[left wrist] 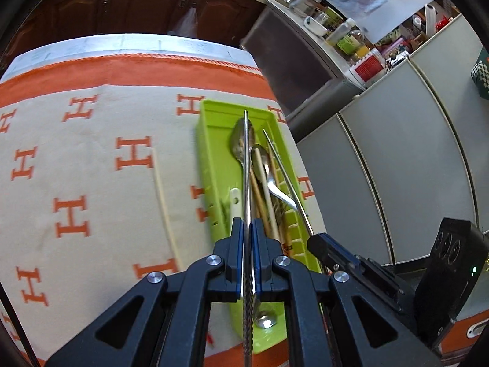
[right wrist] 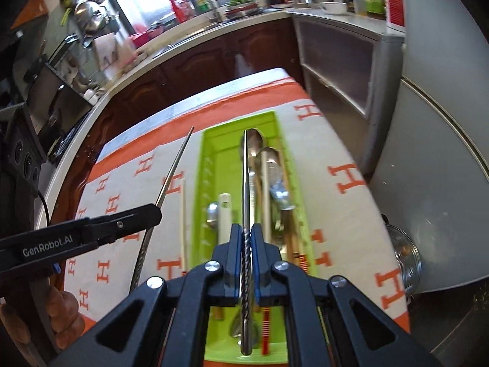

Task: Organize utensils
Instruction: 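Carry both metal chopsticks into the green tray and release them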

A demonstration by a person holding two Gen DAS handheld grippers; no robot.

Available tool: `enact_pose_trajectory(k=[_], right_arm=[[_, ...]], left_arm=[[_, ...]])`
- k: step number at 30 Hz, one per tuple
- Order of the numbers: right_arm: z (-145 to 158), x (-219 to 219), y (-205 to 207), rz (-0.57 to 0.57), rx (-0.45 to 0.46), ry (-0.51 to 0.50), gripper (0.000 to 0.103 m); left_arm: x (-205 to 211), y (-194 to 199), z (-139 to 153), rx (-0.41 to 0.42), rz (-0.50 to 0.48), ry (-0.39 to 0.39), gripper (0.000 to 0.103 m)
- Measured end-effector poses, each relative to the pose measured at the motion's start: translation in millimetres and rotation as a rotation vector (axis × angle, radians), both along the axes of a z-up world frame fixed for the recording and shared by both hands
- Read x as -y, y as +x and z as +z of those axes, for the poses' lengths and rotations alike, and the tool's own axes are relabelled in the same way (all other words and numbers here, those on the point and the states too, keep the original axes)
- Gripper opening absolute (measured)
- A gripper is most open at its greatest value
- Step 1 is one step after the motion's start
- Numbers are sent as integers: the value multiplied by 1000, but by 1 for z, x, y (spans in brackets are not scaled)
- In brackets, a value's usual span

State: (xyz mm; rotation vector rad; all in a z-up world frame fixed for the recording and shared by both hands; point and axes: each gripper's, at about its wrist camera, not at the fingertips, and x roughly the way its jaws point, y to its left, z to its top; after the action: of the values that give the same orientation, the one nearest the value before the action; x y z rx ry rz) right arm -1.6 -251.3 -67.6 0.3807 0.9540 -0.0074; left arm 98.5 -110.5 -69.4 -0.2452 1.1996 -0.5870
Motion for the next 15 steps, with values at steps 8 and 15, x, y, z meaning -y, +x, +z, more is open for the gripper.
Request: enact_pose_trajectory(k=[8, 15], right_arm=[[-23, 12, 11, 7, -71, 16, 7], [-30, 12, 11, 0, -83, 40, 7]], left_arm=[[28, 8, -16, 12, -19, 74, 19], [4, 1, -7, 87, 11, 100, 38]])
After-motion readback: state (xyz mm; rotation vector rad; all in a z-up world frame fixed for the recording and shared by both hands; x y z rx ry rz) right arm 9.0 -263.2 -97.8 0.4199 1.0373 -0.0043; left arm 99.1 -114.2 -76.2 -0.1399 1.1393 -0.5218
